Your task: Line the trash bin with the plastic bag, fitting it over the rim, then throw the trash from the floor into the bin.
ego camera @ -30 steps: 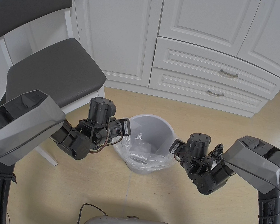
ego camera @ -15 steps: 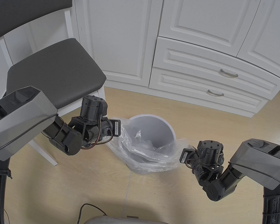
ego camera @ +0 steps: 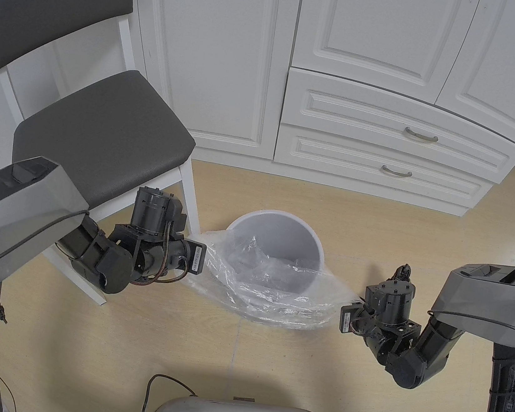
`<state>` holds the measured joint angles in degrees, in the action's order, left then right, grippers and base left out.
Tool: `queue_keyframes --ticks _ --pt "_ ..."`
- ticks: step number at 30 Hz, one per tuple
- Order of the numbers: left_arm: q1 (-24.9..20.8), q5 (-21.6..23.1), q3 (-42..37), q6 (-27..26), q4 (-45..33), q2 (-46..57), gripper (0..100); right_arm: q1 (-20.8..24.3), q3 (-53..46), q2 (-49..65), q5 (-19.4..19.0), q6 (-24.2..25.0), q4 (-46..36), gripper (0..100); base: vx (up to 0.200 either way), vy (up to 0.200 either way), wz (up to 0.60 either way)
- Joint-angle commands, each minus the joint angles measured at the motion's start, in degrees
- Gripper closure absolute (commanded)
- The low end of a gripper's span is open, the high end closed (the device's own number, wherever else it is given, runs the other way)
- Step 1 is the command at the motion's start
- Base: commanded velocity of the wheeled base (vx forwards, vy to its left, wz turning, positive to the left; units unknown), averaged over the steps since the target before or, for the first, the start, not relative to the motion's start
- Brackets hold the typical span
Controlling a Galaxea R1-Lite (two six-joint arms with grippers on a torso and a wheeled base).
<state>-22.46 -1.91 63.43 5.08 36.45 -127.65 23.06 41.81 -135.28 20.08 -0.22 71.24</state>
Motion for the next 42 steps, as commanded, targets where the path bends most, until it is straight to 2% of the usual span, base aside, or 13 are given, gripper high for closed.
queue_keyframes --ticks 1,7,11,16,23,35,42 --pt "0.48 2.09 -1.29 -0.16 -4.9 4.69 100 0.31 -4.02 3.53 -1.45 -1.71 -0.14 100 0.0 0.0 0.0" --pt "1.45 7.28 -3.13 -0.51 -10.35 9.0 100 0.75 -7.27 6.26 -2.59 -3.3 -0.84 100 0.0 0.0 0.0" --pt "3.29 9.21 -4.63 -5.35 -14.04 11.63 100 1.19 -9.38 7.57 -2.85 -4.88 -0.84 100 0.0 0.0 0.0" --pt "4.0 11.76 -4.8 -6.93 -18.08 13.65 100 1.72 -10.96 9.24 -2.85 -5.93 -2.07 100 0.0 0.0 0.0" --pt "4.44 12.02 -4.8 -7.37 -20.01 14.18 100 2.25 -11.84 11.62 -3.64 -5.93 -7.61 100 0.0 0.0 0.0" --pt "3.56 12.02 -3.66 -7.19 -19.49 9.7 100 2.42 -10.35 6.96 -3.64 -5.85 -7.61 100 0.0 0.0 0.0" --pt "3.21 11.76 -0.76 -6.31 -16.15 4.6 100 2.25 -4.72 2.74 -2.94 -2.24 -7.17 100 0.0 0.0 0.0"
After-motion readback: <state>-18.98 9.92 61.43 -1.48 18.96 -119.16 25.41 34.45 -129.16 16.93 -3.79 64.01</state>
